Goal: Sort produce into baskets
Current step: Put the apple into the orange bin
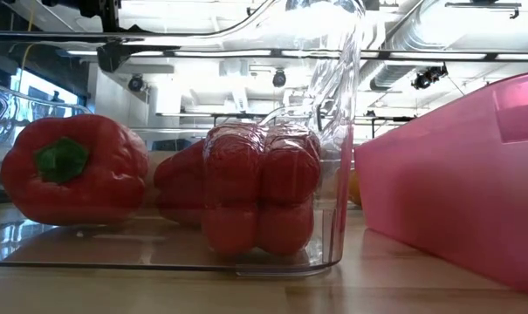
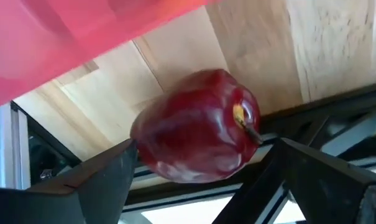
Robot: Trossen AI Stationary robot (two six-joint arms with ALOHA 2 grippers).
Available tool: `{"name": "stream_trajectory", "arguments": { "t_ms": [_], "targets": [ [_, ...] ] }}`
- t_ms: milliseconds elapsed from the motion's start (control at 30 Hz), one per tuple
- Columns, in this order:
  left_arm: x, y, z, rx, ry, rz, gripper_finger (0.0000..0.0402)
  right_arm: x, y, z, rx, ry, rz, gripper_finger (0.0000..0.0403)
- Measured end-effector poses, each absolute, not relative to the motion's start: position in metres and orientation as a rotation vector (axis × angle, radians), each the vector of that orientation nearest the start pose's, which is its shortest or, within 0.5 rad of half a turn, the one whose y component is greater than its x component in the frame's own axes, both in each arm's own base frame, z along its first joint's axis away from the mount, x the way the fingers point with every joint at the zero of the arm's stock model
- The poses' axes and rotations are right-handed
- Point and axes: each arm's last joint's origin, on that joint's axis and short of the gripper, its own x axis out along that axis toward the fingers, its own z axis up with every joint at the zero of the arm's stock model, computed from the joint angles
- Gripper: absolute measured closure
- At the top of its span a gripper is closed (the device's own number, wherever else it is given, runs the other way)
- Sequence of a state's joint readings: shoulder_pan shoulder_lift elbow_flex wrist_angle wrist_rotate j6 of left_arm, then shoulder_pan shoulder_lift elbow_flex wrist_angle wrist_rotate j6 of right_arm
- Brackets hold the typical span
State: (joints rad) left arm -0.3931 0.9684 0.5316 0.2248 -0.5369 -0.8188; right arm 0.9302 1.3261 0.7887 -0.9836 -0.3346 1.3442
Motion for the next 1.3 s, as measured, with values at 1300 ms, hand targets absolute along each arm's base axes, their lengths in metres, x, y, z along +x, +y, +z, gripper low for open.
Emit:
{"name": "stream_trajectory", "arguments": {
  "t_ms": [1300],
  "targets": [
    [0.1975, -0.0648, 0.2504, -0.767, 0.111, 0.262, 0.0066, 0.1164, 0.1704, 0.1894, 0.784, 1.747, -0.547, 0.0031]
  ]
}}
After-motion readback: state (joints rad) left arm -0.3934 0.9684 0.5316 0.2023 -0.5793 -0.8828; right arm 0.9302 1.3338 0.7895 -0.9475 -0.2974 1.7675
